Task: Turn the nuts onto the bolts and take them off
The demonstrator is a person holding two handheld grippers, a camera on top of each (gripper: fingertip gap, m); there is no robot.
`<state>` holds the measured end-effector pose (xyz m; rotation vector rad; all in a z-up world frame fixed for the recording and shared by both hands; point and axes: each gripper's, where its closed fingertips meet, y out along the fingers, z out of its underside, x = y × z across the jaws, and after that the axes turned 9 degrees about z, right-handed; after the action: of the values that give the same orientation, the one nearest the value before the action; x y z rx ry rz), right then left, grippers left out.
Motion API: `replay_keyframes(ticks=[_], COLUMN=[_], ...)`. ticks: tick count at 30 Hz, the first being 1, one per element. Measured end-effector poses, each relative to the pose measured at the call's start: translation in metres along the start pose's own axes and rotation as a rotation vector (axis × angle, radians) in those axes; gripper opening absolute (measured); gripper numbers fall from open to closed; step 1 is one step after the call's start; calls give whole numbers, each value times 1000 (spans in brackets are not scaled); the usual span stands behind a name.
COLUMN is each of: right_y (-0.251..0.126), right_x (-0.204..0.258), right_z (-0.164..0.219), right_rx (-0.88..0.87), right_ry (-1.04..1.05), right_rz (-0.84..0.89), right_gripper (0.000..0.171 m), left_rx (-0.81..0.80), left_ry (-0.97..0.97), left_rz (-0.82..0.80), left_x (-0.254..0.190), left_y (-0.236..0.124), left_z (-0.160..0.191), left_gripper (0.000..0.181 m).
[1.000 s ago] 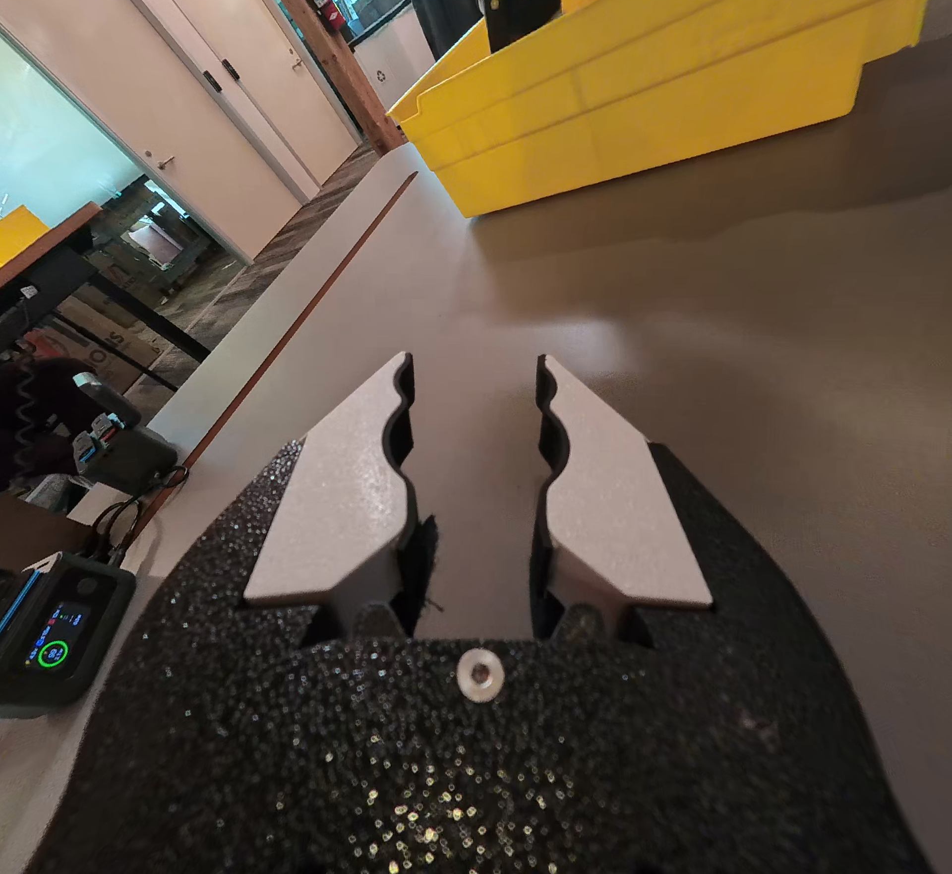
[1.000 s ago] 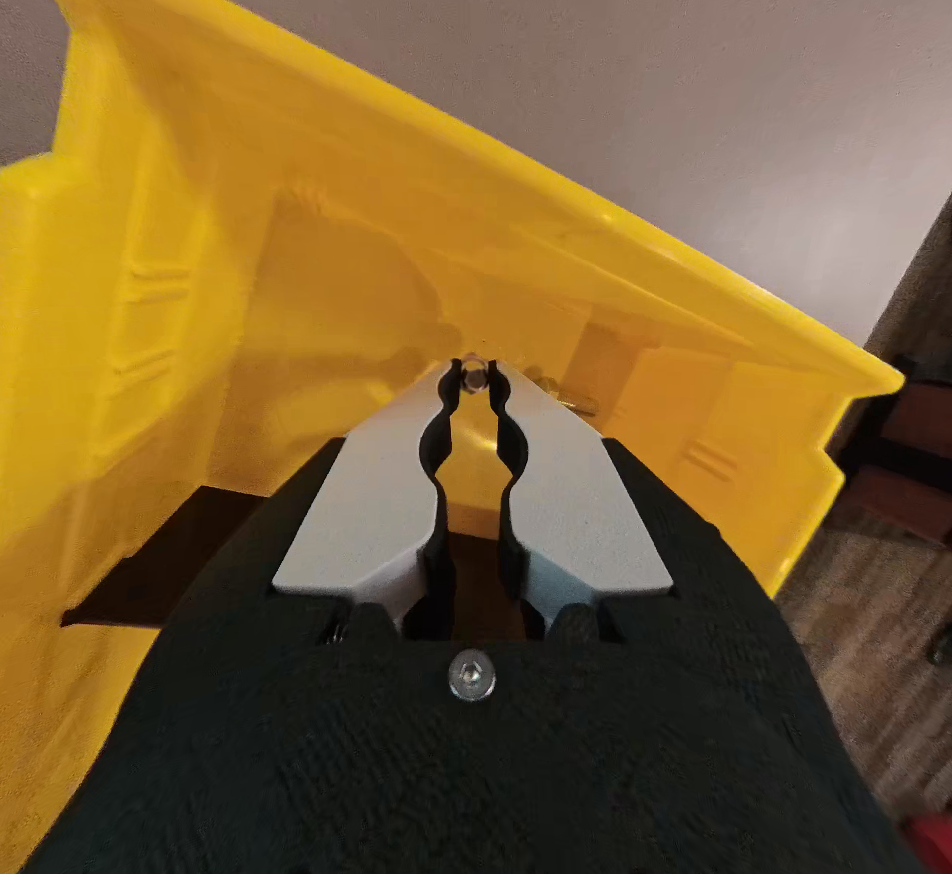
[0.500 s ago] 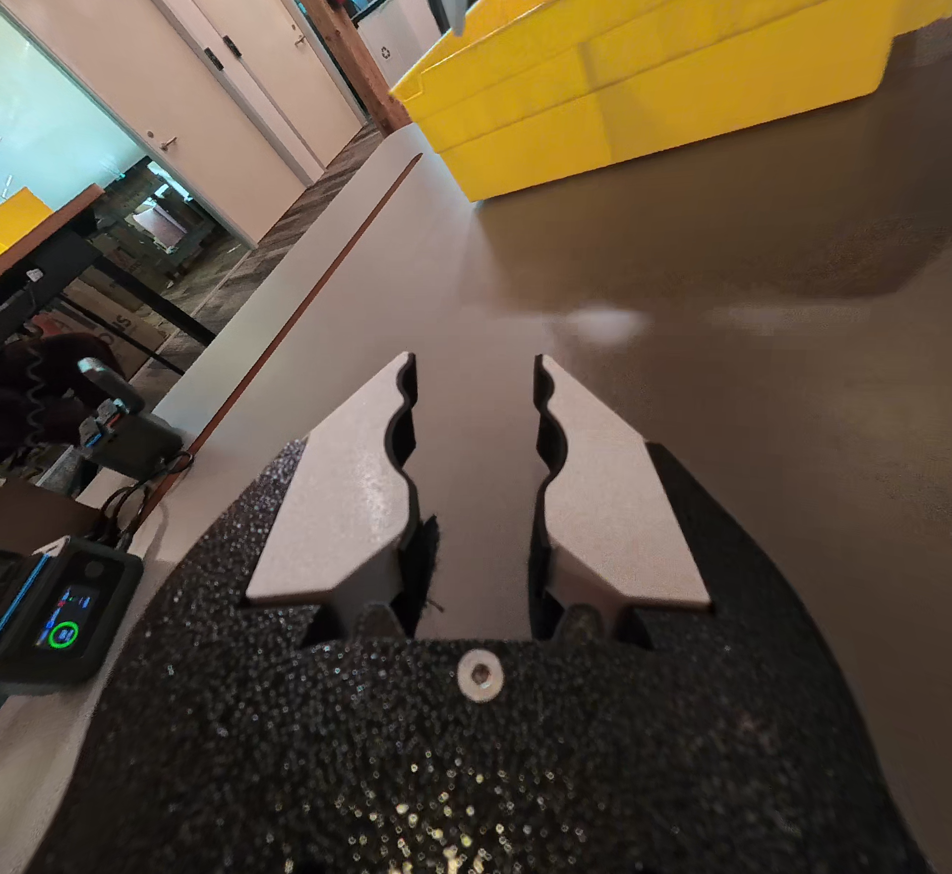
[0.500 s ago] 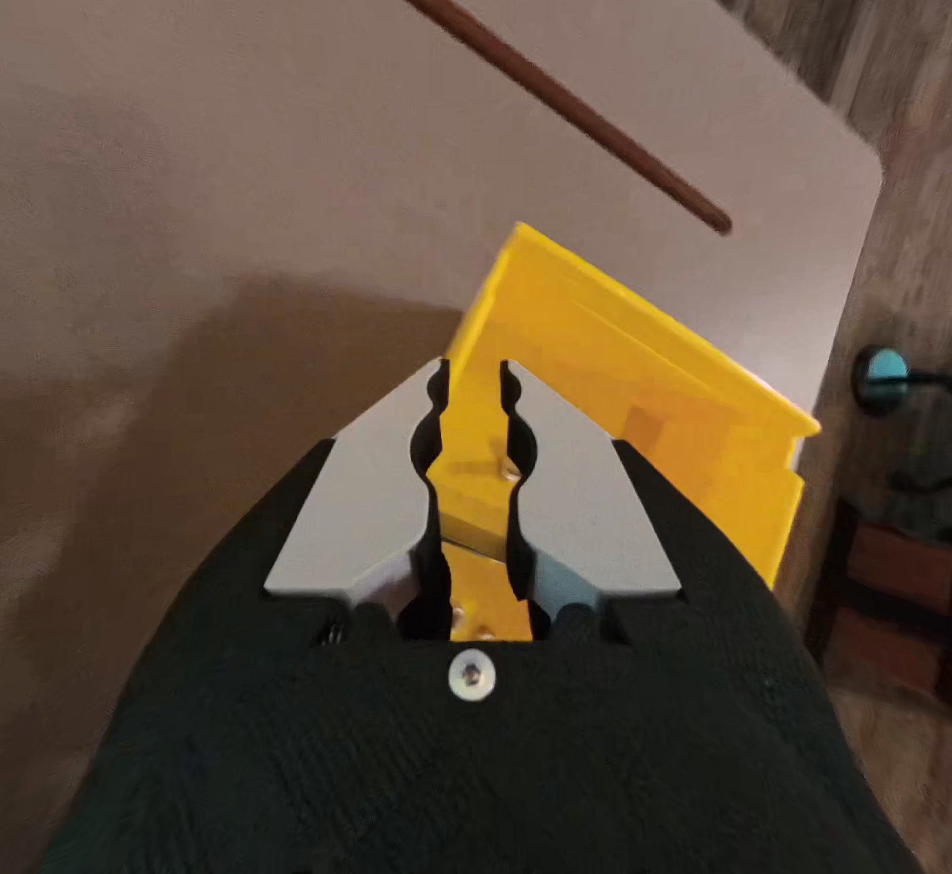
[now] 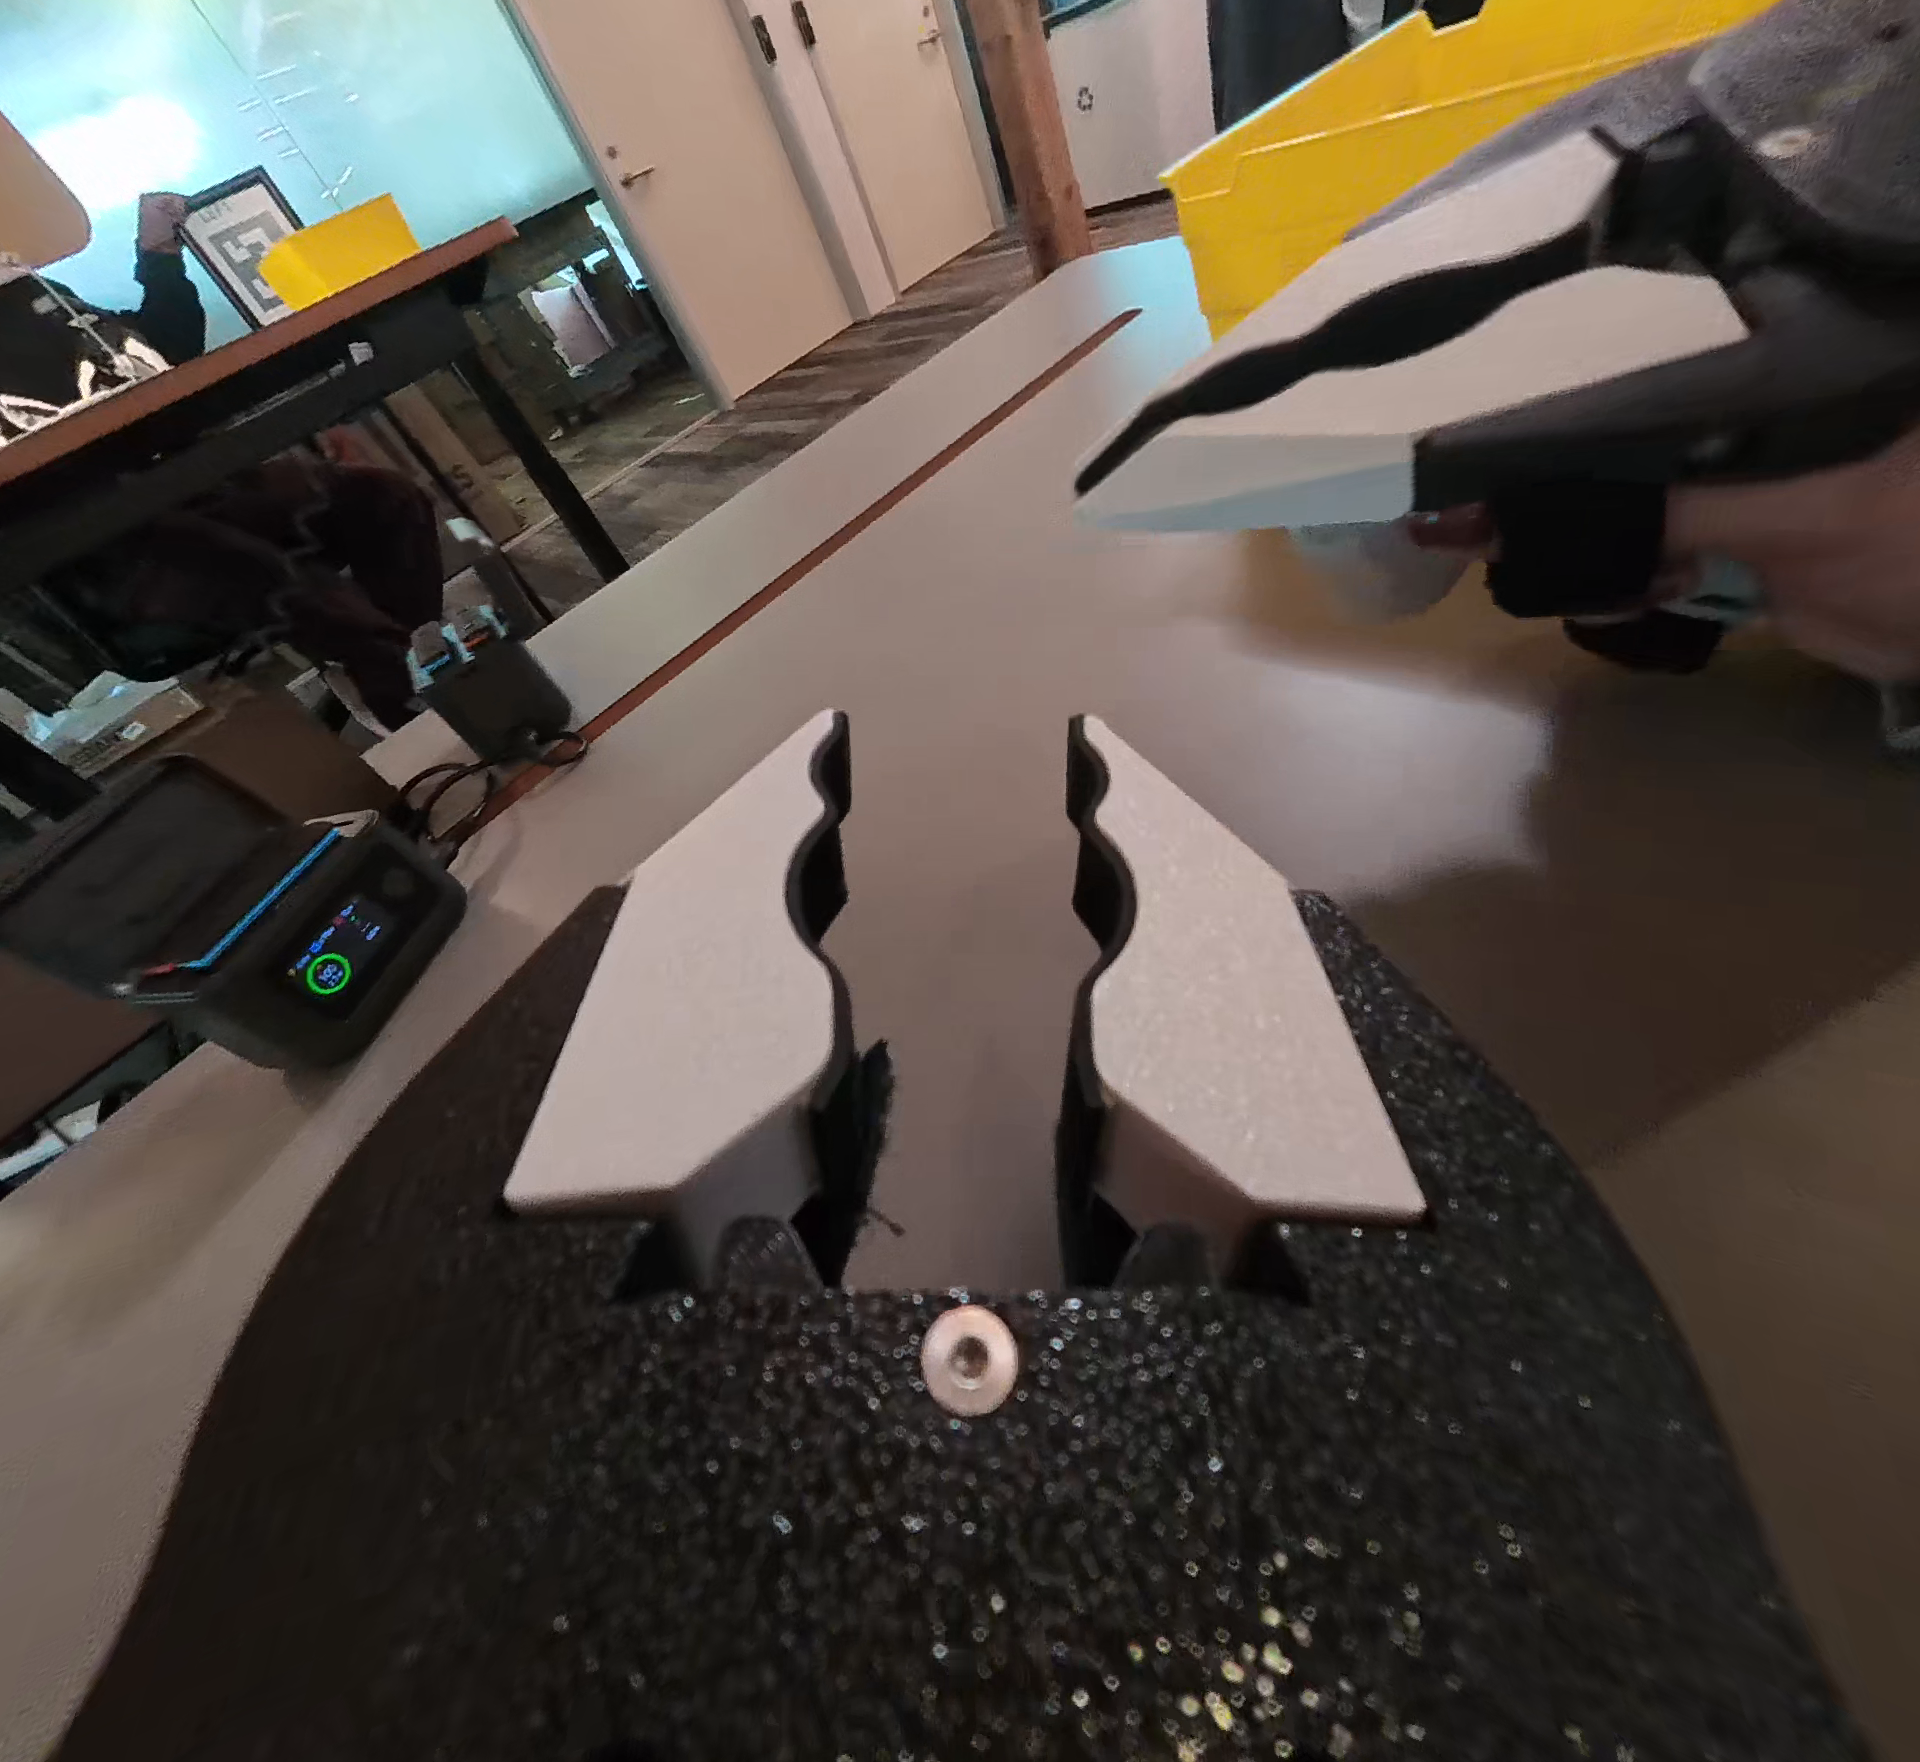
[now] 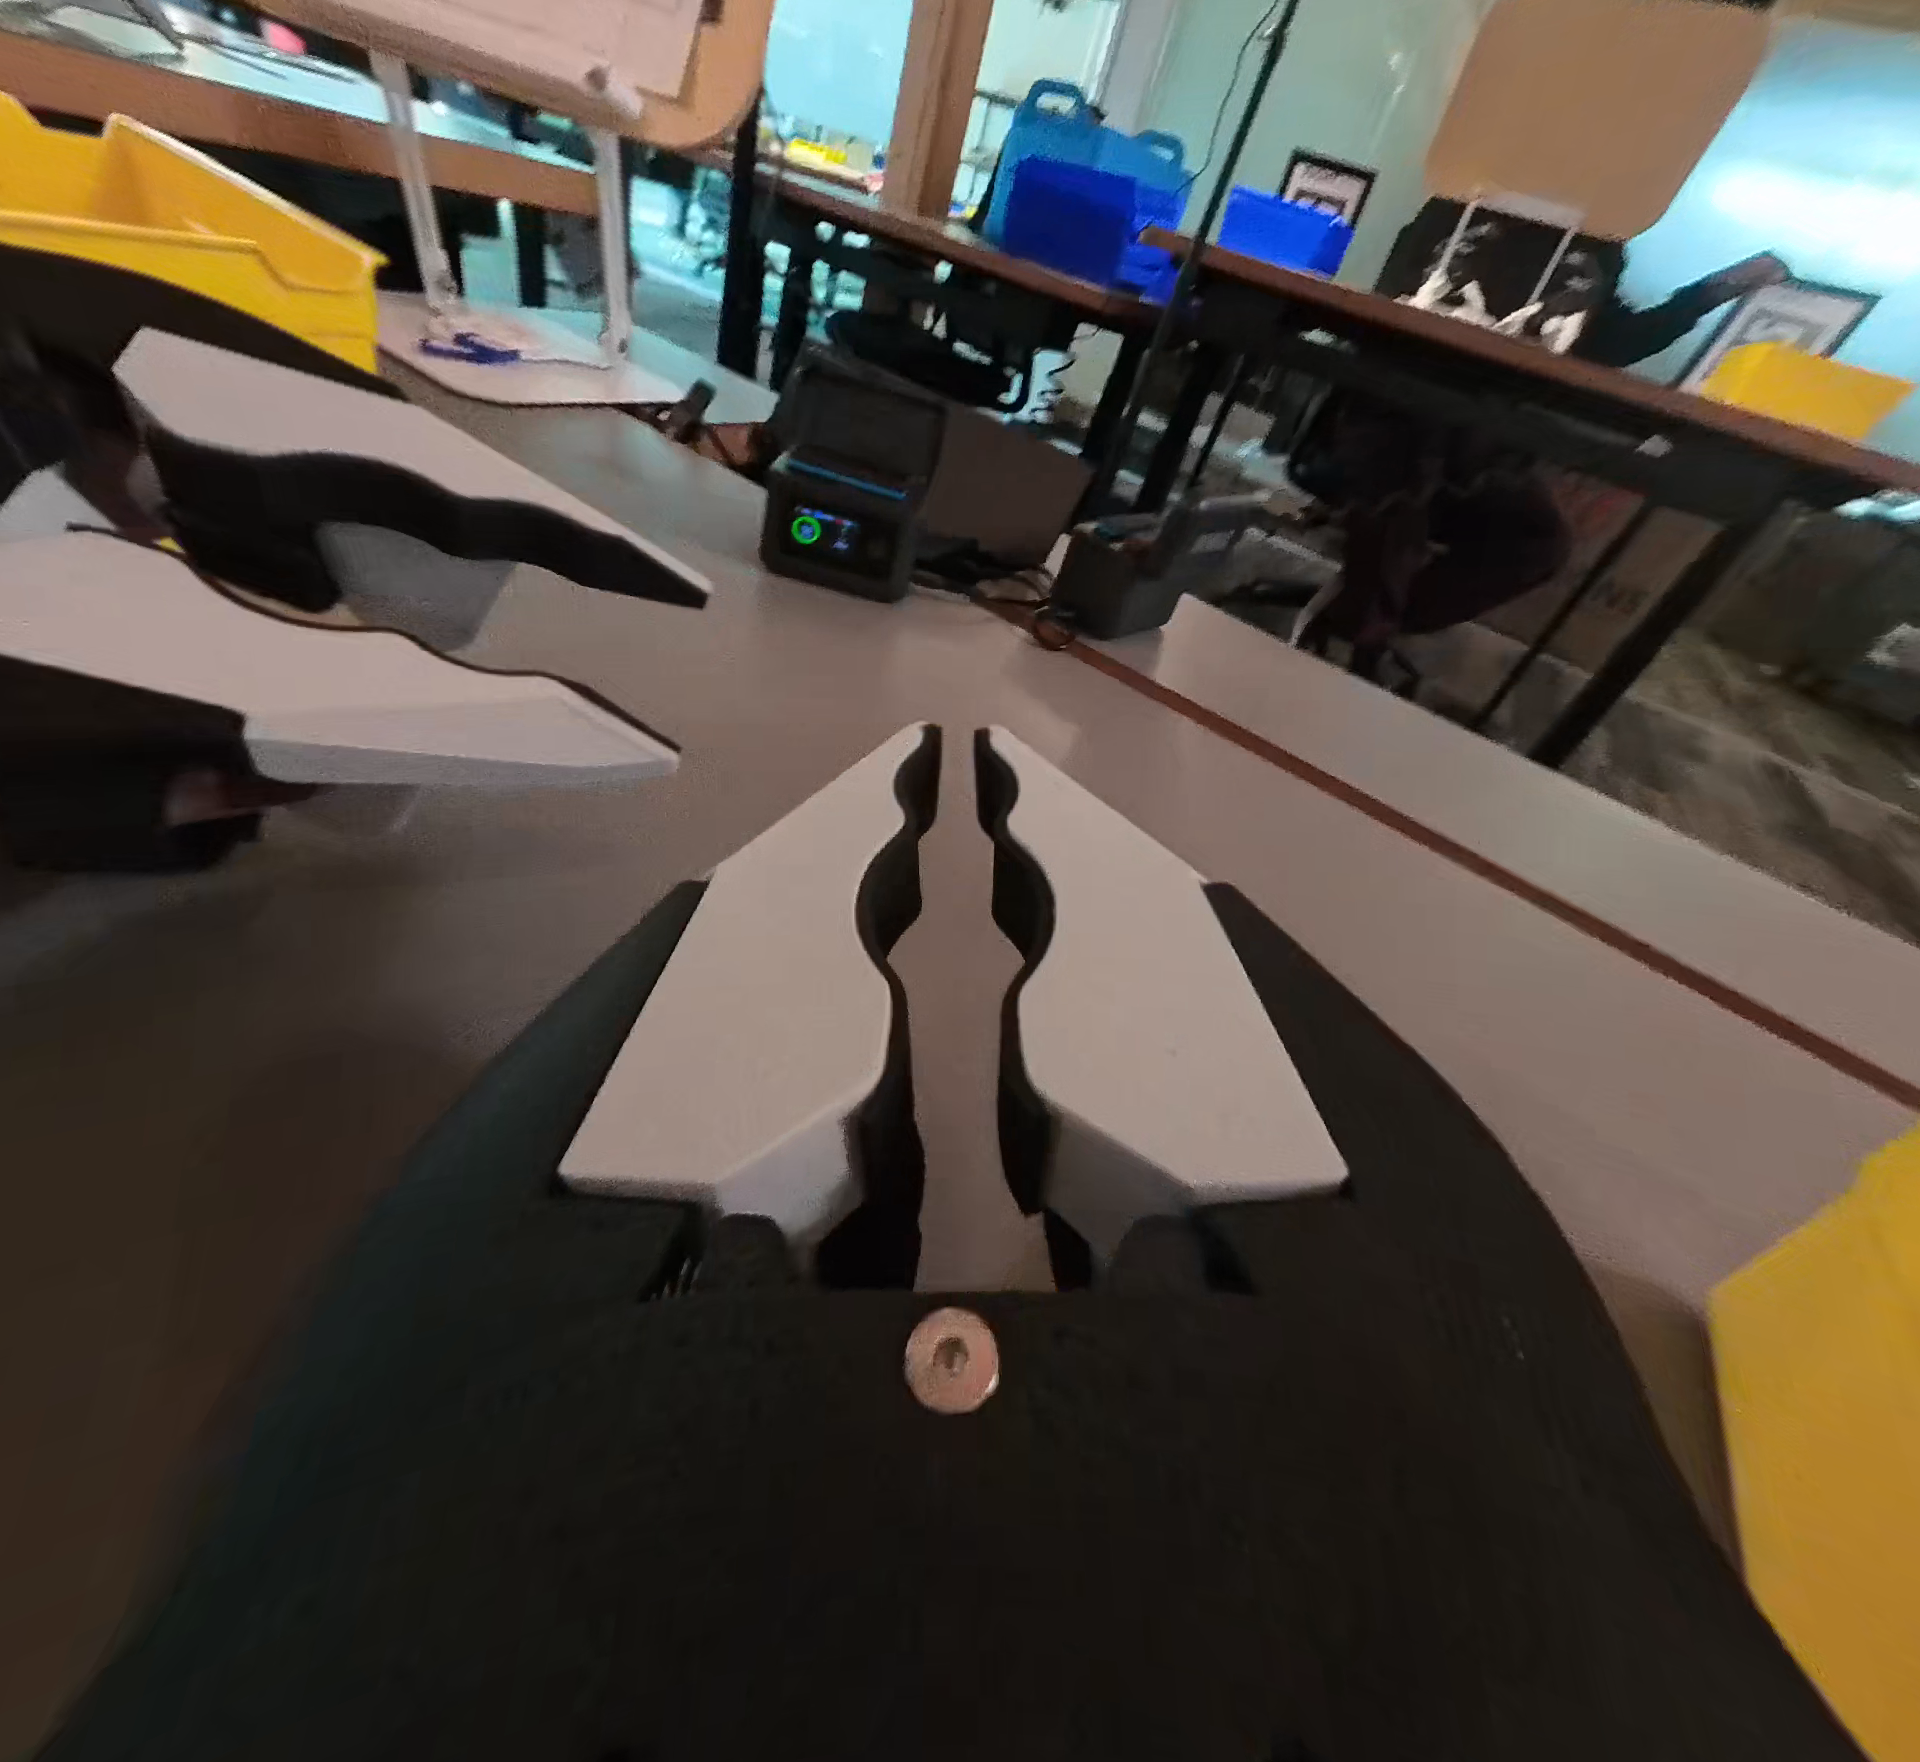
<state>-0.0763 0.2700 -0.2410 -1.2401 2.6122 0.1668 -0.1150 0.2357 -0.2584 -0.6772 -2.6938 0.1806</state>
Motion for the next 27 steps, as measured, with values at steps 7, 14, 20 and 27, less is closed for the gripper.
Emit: replay_keyframes(ticks=[7, 14, 20, 27], right_y=[-12, -12, -12, -12], right_x=[-5, -10, -5, -4], right_z=[-15, -16, -16, -14], right_rx=[-145, -152, -153, -145], right_ry=[-111, -53, -57, -56], right_rz=[66, 57, 35, 23], right_gripper=[0, 0, 0, 0], left_rx=[36, 421, 745, 955], left_ry=[-118, -503, -978, -1298], left_rz=[-280, -559, -717, -617], left_x=[41, 94, 92, 58], left_y=[-53, -217, -333, -343], left_z=[-30, -9, 103, 170], left_gripper=[46, 72, 66, 67])
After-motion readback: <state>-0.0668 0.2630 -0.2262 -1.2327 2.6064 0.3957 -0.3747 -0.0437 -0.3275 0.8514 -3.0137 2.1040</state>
